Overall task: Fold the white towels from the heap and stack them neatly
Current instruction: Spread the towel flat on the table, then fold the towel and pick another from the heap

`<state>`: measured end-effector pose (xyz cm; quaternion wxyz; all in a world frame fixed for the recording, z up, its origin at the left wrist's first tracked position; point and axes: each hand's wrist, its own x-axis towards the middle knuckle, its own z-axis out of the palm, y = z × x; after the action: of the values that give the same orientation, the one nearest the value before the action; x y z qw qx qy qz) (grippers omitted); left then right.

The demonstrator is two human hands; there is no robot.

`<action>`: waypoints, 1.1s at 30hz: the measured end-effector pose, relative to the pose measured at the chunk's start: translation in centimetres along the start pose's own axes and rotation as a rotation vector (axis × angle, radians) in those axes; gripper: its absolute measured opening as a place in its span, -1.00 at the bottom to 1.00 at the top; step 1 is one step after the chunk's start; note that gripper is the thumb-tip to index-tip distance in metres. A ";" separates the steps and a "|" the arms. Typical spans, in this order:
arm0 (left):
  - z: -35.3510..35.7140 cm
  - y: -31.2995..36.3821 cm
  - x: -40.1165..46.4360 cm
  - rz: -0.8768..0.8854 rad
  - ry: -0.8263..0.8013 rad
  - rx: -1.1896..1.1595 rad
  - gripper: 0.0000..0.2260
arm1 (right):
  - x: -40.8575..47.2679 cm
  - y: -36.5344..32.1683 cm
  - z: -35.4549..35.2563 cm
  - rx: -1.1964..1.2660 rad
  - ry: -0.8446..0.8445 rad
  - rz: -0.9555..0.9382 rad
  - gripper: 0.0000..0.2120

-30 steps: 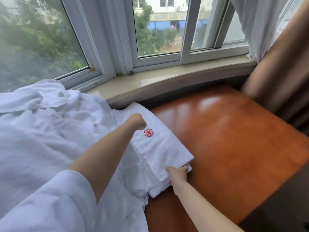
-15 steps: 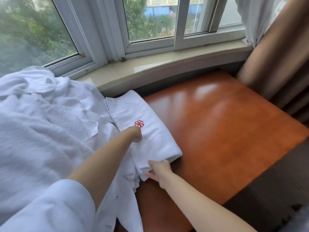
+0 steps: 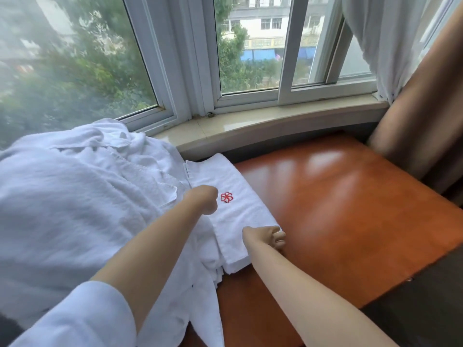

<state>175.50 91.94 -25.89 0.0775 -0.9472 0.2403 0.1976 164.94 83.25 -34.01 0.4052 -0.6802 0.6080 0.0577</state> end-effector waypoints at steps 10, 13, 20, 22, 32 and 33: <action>-4.2 -9.5 -10.8 0.091 0.347 0.200 -0.87 | -13.7 -4.6 2.2 0.311 -0.152 -0.431 -0.57; -4.8 -13.2 -13.8 0.090 0.438 0.177 -0.69 | -18.4 -5.1 3.2 0.378 -0.158 -0.531 -0.67; -4.1 -21.3 -18.9 0.022 0.552 0.114 -0.65 | -27.1 -6.6 5.4 0.333 -0.147 -0.734 -0.65; -3.8 -23.4 -19.5 -0.009 0.556 0.066 -0.64 | -28.6 -7.6 6.2 0.157 -0.148 -0.824 -0.53; -2.6 -28.2 -18.8 -0.118 0.582 -0.110 -0.71 | -27.8 -10.2 7.2 -0.142 0.017 -0.943 -0.68; -2.6 -28.3 -18.6 -0.134 0.581 -0.113 -0.70 | -27.7 -10.4 7.0 -0.149 0.058 -0.964 -0.69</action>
<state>175.14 123.89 -14.36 -0.0345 -0.9806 0.1780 -0.0741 169.94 108.55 -17.82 0.3190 -0.9128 0.2293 -0.1121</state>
